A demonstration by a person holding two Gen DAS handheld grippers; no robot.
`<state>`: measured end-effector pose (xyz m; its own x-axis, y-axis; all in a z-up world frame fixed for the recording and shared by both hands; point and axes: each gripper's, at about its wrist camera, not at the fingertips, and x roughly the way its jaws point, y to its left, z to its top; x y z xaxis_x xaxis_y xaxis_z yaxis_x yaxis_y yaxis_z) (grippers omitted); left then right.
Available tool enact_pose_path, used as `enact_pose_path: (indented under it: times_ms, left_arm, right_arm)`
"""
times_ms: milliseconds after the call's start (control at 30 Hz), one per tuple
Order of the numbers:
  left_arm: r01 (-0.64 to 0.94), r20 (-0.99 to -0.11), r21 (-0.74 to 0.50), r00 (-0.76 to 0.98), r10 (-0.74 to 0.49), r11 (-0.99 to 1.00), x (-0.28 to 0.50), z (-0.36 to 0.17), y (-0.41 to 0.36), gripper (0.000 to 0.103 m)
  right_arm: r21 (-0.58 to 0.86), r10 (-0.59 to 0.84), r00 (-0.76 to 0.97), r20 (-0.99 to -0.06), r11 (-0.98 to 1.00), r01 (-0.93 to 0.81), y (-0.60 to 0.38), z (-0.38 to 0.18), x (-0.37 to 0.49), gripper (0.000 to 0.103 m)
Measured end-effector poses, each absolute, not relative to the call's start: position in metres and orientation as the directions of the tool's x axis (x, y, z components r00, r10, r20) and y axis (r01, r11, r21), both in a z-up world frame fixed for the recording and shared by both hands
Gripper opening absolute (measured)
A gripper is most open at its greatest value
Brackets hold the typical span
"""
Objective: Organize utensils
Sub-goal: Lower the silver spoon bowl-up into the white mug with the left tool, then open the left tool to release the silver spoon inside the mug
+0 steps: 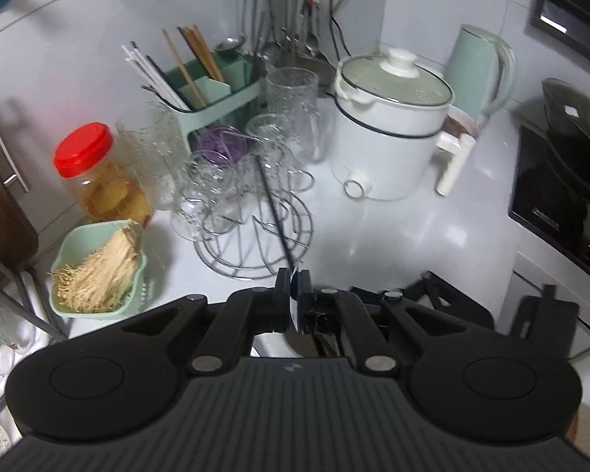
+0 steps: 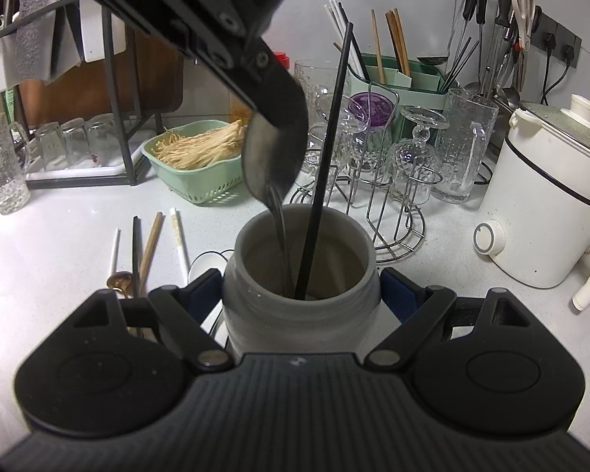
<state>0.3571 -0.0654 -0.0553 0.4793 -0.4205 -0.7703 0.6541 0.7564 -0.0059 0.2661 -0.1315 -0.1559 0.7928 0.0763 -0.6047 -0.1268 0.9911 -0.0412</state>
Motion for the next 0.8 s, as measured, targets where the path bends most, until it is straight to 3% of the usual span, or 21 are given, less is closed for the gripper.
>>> enact_pose_path:
  times_ms: [367,700,767,800]
  left_arm:
    - [0.634,-0.832,-0.068,0.390,-0.394,0.771,0.370,-0.073,-0.066,0.005]
    - [0.582,-0.830,-0.152,0.364,-0.422,0.799,0.374,-0.074,-0.052,0.005]
    - [0.581,-0.827,-0.155,0.366,-0.426,0.799,0.372,-0.072,-0.050,0.007]
    - [0.578,-0.823,-0.154,0.373,-0.428,0.801,0.370,-0.070,-0.049,0.014]
  right_arm:
    - [-0.041,0.086,0.791,-0.605,0.989,-0.139,-0.131,-0.157,0.262,0.089]
    - [-0.041,0.088,0.785,-0.613,0.989,-0.142,-0.131,-0.156,0.264,0.089]
    - [-0.043,0.087,0.784,-0.615,0.989,-0.143,-0.131,-0.156,0.264,0.089]
    - [-0.045,0.087,0.784,-0.615,0.988,-0.145,-0.131,-0.156,0.264,0.089]
